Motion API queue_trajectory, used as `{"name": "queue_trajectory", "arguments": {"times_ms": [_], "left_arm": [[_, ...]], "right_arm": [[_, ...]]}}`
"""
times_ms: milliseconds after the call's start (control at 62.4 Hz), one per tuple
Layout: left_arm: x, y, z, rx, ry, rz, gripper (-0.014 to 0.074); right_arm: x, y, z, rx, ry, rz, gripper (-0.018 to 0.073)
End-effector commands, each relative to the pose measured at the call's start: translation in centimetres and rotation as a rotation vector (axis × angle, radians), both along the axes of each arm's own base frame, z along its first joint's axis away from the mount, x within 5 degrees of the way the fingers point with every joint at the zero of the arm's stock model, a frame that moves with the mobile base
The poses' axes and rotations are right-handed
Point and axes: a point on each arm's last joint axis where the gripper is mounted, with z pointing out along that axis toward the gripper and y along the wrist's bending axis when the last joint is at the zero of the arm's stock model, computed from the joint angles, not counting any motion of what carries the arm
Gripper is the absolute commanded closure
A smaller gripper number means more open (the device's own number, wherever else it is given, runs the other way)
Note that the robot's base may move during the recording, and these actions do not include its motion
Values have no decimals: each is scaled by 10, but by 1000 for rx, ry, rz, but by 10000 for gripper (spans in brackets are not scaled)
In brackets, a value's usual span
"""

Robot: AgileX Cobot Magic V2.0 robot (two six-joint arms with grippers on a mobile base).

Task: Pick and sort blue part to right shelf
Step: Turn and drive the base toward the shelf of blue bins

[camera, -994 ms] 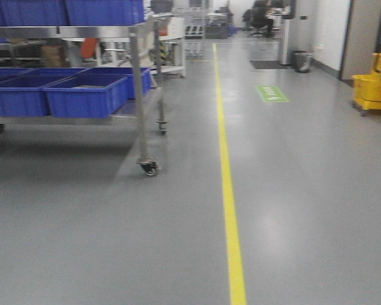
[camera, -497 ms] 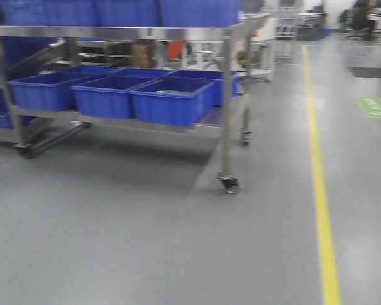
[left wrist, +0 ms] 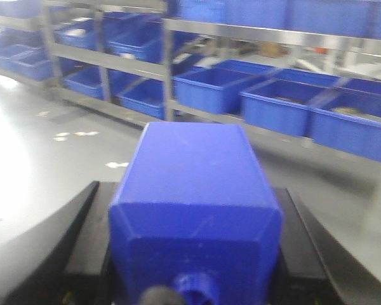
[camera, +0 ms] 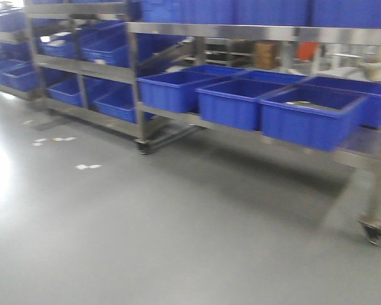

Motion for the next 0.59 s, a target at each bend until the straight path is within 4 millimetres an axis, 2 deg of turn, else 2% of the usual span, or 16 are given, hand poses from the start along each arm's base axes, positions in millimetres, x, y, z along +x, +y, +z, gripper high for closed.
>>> {"name": "queue_trajectory", "arguments": {"times_ms": [0,577], "left_arm": [[-1,0,16,-5,-101,3,239],[-1,0,16,-5,-101,3,239]], "right_arm": [[-1,0,17,3,-116,-4,216],[-1,0,17,3,-116,-4,216]]}}
